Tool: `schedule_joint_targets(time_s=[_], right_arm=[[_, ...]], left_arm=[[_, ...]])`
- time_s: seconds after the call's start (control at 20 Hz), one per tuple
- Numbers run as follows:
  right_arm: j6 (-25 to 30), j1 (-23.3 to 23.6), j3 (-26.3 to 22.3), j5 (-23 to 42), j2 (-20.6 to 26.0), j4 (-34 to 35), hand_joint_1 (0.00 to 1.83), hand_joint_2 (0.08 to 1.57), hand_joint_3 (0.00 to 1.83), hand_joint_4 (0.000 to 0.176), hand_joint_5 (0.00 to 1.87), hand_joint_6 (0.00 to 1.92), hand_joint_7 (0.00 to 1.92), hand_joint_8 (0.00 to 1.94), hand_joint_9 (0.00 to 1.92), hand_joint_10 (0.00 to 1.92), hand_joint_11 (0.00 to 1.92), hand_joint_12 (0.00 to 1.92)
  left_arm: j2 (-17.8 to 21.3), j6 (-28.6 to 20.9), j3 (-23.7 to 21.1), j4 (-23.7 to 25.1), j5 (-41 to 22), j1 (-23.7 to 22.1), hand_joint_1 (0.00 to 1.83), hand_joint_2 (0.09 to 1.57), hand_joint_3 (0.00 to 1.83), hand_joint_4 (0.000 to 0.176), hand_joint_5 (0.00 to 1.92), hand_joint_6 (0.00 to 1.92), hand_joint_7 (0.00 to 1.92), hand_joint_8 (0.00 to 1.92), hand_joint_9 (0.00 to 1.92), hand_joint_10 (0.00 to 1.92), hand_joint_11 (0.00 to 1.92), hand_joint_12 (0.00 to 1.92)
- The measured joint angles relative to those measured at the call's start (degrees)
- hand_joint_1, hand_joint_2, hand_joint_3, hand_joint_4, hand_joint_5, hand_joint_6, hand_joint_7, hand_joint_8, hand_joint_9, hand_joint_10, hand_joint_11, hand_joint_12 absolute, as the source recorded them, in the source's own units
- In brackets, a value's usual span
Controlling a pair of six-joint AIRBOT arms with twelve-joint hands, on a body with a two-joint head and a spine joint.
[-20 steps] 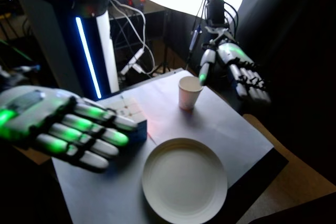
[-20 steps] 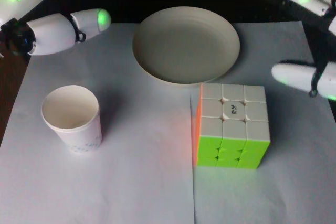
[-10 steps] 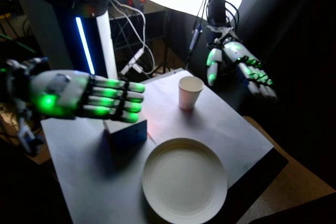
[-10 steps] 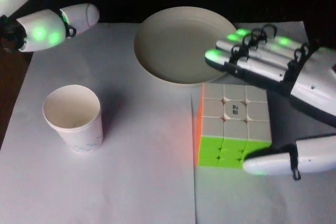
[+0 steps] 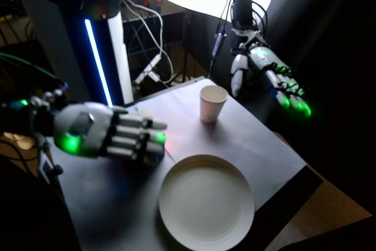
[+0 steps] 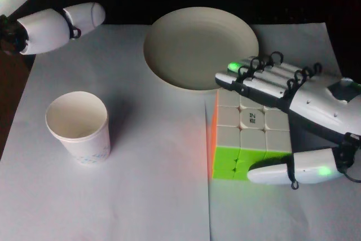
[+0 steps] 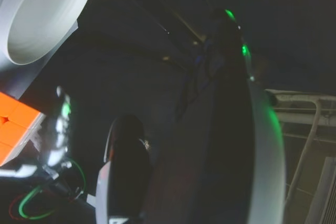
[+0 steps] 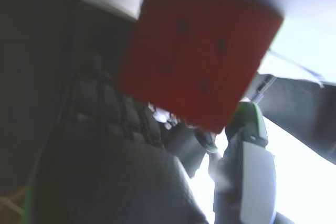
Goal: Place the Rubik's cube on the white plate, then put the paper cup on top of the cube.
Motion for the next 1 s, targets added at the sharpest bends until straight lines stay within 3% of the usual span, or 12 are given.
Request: schedule_joint_targets(time_s=[0.05,0.1,0.15,0.2,0.25,0.3,0.4,0.5,0.7,0.8,0.9,1.0], right_arm=[[-0.02,0.0,0.02,0.04,0.0,-0.07,0.81,1.09,0.0,0.0,0.1,0.03,0.21,0.15,0.01,1.04,0.0,1.45],[0.11,0.0,0.02,0.15,-0.11,0.02,0.92,1.12,0.0,0.0,0.23,0.15,0.14,0.77,0.12,1.3,0.02,1.67],[0.17,0.02,0.02,0.52,-0.17,0.0,1.01,1.12,0.0,0.0,0.18,0.59,0.15,1.02,0.15,1.46,0.09,1.74],[0.5,0.02,0.02,1.14,-0.22,0.09,1.13,1.14,0.0,0.0,0.14,1.31,0.25,1.36,0.34,1.7,0.33,1.88],[0.85,0.02,0.02,1.25,-0.24,0.44,1.18,1.14,0.0,0.0,0.16,1.55,0.31,1.54,0.46,1.86,0.52,1.92],[0.83,0.02,0.02,1.44,-0.22,0.68,1.11,1.31,0.02,0.0,0.38,1.64,0.61,1.63,0.56,1.91,0.64,1.92],[0.72,0.02,0.02,2.19,-0.24,0.79,1.11,1.35,0.01,0.0,0.46,1.63,0.69,1.68,0.76,1.92,0.83,1.92],[0.59,0.09,0.02,3.15,-0.22,0.57,1.06,1.39,0.02,0.0,0.42,1.69,0.62,1.78,0.66,1.92,0.74,1.92],[-0.02,1.97,0.0,2.4,0.68,-0.92,1.07,1.4,0.01,0.0,0.43,1.64,0.59,1.86,0.6,1.92,0.69,1.92],[-0.17,3.3,0.0,3.26,1.11,-0.52,1.12,1.36,0.0,0.0,0.47,1.56,0.66,1.77,0.69,1.92,0.76,1.92],[-0.17,5.09,0.02,4.52,1.9,-1.09,1.14,1.36,0.0,0.0,0.49,1.49,0.67,1.81,0.77,1.92,0.88,1.92],[-0.17,6.93,1.14,5.42,1.92,-1.42,1.09,1.37,0.0,0.0,0.49,1.57,0.62,1.77,0.6,1.92,0.75,1.92]], left_arm=[[0.0,0.0,0.0,-0.13,0.0,0.0,0.2,1.34,0.0,0.085,0.03,0.0,0.0,0.0,0.0,0.0,0.0,0.16],[0.0,0.02,0.0,-0.15,-0.02,0.0,0.2,1.33,0.0,0.09,0.04,0.0,0.0,0.0,0.0,0.0,0.0,0.13],[0.0,0.0,0.0,-0.24,-0.02,0.0,0.2,1.33,0.0,0.083,0.04,0.0,0.0,0.0,0.0,0.0,0.0,0.16],[0.0,0.02,0.0,-0.17,-0.02,0.0,0.21,1.33,0.0,0.088,0.04,0.0,0.0,0.0,0.0,0.0,0.0,0.28],[0.0,0.02,0.0,-0.2,-0.02,0.0,0.22,1.34,0.0,0.079,0.05,0.0,0.0,0.0,0.0,0.0,0.0,0.3],[0.0,0.02,0.0,-0.2,-0.02,0.0,0.24,1.34,0.0,0.074,0.05,0.0,0.0,0.0,0.0,0.0,0.0,0.29],[0.0,0.0,0.0,-0.24,-0.09,0.15,0.24,1.33,0.0,0.096,0.06,0.0,0.0,0.0,0.0,0.0,0.0,0.28],[0.0,0.02,-0.02,-0.22,-0.04,0.26,0.26,1.35,0.0,0.063,0.05,0.0,0.0,0.0,0.0,0.0,0.0,0.24],[0.0,0.02,-0.04,-0.37,-0.13,0.52,0.26,1.33,0.0,0.092,0.06,0.0,0.0,0.0,0.0,0.0,0.0,0.28],[0.0,0.02,-0.04,-0.61,0.0,0.55,0.25,1.34,0.0,0.076,0.05,0.0,0.0,0.0,0.0,0.0,0.0,0.28],[0.0,0.0,-0.04,-0.63,-0.13,0.55,0.25,1.34,0.0,0.093,0.06,0.0,0.0,0.0,0.0,0.0,0.0,0.26],[0.0,0.02,-0.04,-0.61,-0.09,0.55,0.25,1.33,0.0,0.077,0.07,0.0,0.0,0.0,0.0,0.0,0.0,0.3]])
